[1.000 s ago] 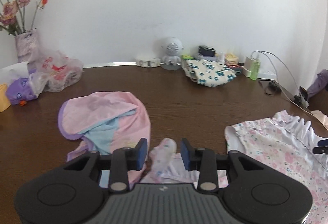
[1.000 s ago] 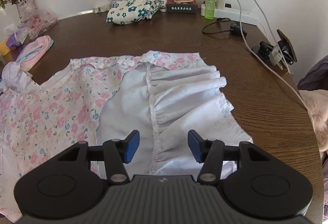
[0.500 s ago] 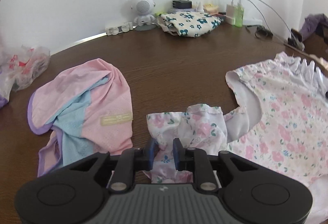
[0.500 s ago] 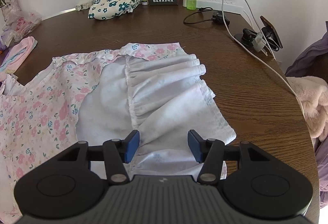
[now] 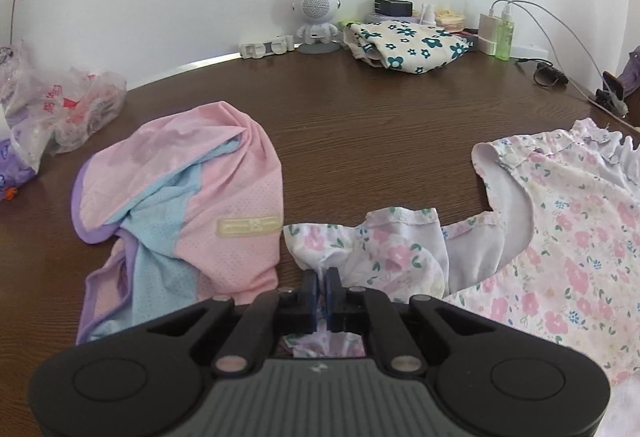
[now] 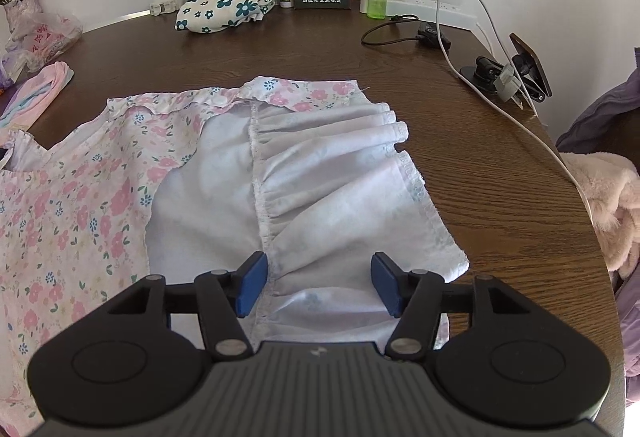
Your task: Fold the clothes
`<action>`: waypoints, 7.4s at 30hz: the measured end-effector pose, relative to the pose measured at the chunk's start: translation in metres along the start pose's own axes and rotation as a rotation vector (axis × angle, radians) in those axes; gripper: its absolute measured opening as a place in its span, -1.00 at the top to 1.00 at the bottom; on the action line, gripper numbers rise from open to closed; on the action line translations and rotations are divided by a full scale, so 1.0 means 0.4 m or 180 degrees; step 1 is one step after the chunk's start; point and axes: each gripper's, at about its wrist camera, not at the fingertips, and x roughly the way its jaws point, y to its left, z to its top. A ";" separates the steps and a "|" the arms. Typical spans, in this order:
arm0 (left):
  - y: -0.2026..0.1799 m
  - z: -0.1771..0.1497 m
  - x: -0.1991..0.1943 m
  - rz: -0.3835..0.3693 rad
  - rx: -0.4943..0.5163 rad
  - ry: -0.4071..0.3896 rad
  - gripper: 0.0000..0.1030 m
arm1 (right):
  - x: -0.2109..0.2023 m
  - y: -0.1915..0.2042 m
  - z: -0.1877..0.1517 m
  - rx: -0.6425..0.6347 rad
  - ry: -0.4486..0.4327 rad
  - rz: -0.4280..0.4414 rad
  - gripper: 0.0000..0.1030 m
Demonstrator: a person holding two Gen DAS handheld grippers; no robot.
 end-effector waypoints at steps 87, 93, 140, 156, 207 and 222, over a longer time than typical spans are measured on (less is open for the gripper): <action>-0.060 0.032 0.037 0.0383 0.0704 -0.0239 0.73 | 0.065 0.118 0.117 0.0328 0.0392 0.0778 0.70; 0.061 0.033 -0.046 -0.0081 -0.0098 -0.0184 0.33 | -0.011 0.083 0.054 0.0312 0.0226 0.0688 0.36; 0.056 -0.208 -0.265 -0.0623 -0.0924 -0.0160 0.51 | -0.223 0.009 -0.189 0.0577 -0.0360 0.0441 0.19; 0.025 -0.177 -0.178 -0.0608 -0.0620 0.0219 0.87 | -0.215 0.007 -0.270 0.0723 -0.0324 0.0319 0.13; 0.233 -0.212 -0.239 -0.1245 -0.1324 -0.0004 0.27 | -0.209 0.044 -0.249 0.0485 -0.0276 0.0119 -0.08; 0.031 -0.195 -0.251 -0.0615 -0.0334 0.0033 0.17 | -0.247 0.044 -0.270 0.0505 -0.0346 0.0005 -0.08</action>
